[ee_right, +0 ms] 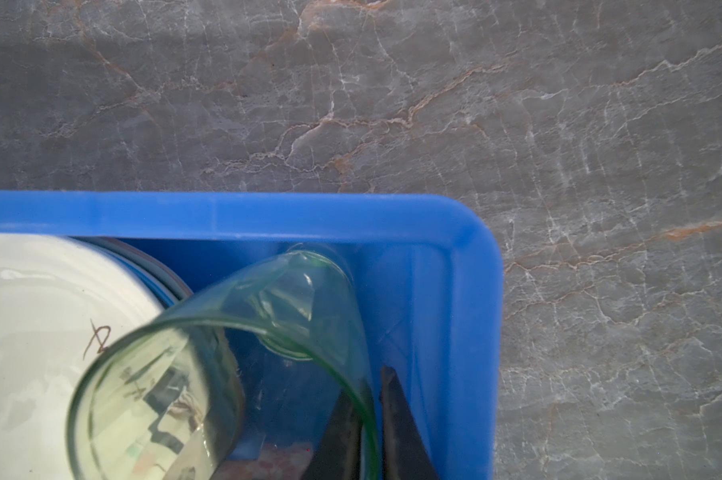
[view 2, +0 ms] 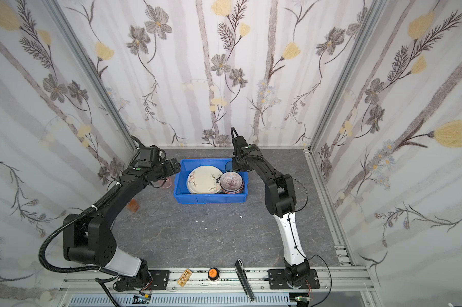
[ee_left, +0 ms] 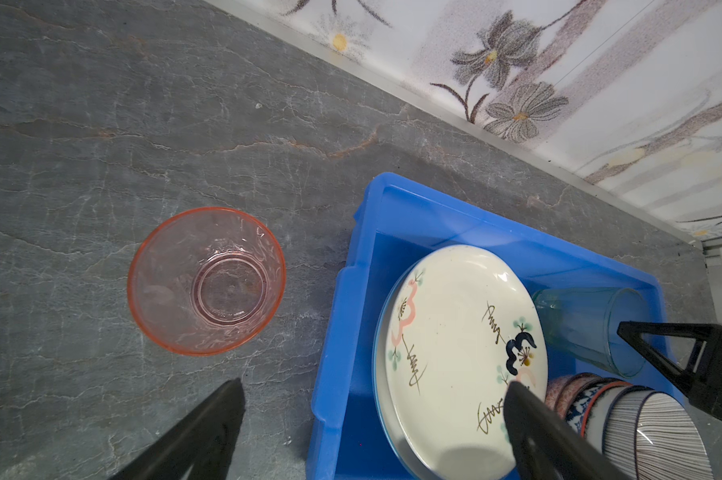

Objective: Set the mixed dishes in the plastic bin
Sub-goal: 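Release the green tumbler in the bin and raise the right gripper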

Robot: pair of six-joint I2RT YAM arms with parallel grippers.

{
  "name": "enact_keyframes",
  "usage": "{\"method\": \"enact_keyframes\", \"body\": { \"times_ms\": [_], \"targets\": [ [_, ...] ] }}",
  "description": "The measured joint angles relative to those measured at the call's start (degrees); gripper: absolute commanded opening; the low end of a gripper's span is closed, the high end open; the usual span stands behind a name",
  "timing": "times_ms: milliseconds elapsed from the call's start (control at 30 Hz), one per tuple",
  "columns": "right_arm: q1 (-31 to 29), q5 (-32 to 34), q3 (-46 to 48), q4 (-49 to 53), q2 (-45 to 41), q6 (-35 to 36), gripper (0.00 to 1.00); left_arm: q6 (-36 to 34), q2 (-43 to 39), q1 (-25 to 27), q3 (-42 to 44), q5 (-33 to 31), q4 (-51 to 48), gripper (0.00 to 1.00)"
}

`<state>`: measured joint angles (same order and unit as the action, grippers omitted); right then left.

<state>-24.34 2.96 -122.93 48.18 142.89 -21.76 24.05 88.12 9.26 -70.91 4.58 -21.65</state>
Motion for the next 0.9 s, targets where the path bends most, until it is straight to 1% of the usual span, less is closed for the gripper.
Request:
{"method": "enact_keyframes", "body": {
  "times_ms": [233,467,633,733,867,900],
  "targets": [
    [0.0,0.0,0.0,0.0,-0.6,0.0,0.24,0.0,0.0,0.0,0.0,0.1,0.0,1.00],
    [0.0,0.0,0.0,0.0,-4.6,0.2,0.29,0.1,0.1,0.0,0.0,0.1,0.0,1.00],
    [0.0,0.0,0.0,0.2,-7.6,0.3,0.36,0.1,0.2,0.0,0.0,0.1,0.0,1.00],
    [-0.3,0.0,0.0,0.6,-10.7,0.5,0.43,0.1,0.1,0.0,0.0,-0.2,0.0,1.00],
    [-1.5,0.0,0.7,1.4,-16.1,1.3,0.64,0.2,-0.7,0.0,0.5,-2.3,0.0,1.00],
    [-2.0,0.0,1.4,1.4,-17.9,1.5,0.72,0.2,-1.0,0.0,0.6,-2.9,0.0,1.00]
  ]
}}
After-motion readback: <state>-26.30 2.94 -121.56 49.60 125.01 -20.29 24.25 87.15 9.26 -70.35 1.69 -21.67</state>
